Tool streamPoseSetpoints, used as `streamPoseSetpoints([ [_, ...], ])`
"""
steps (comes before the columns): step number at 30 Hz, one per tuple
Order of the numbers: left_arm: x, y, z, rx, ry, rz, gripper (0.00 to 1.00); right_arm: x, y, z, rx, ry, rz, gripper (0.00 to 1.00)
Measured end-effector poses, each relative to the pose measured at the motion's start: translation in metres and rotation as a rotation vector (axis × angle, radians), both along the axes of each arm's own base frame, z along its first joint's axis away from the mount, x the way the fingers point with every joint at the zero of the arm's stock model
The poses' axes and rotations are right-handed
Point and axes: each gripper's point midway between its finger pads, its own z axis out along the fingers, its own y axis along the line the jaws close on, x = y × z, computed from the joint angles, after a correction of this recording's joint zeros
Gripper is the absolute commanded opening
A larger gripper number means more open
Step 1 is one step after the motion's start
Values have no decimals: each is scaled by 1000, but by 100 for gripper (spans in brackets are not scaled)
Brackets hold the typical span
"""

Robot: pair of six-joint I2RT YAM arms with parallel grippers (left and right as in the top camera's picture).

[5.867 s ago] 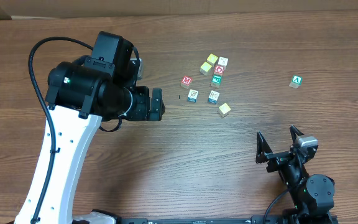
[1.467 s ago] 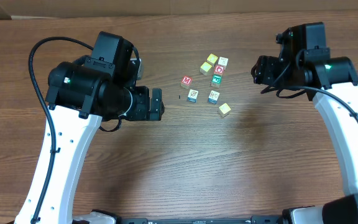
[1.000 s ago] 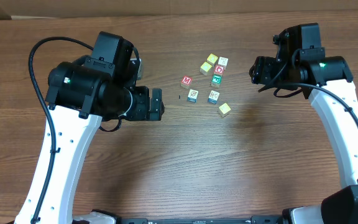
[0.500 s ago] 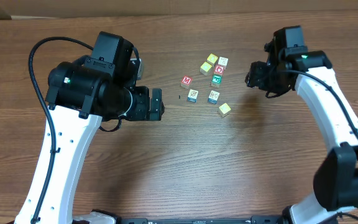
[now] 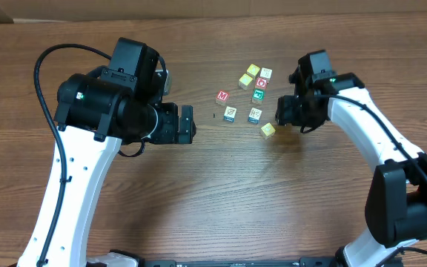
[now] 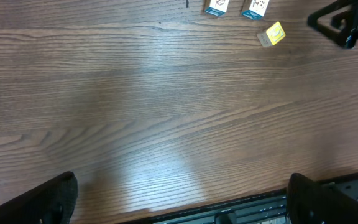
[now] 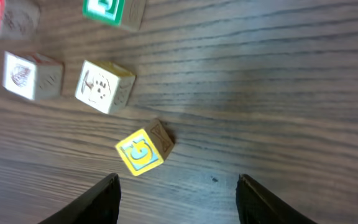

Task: Flip 3 blocks
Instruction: 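Lower the right gripper onto the yellow-faced block near the cluster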

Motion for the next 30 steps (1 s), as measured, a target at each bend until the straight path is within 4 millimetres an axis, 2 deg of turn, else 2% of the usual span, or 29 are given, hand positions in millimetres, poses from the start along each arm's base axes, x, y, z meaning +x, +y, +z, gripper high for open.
streamPoseSetpoints([
  [7,0,0,0,0,0,0,100,-7,18,-23,-43,-73,233,60],
  [11,0,0,0,0,0,0,100,-4,27,-26,-65,-123,300,60],
  [19,0,0,0,0,0,0,100,-1,32,-30,-123,-165,354,60],
  [30,0,0,0,0,0,0,100,0,34,-29,-118,-176,366,59],
])
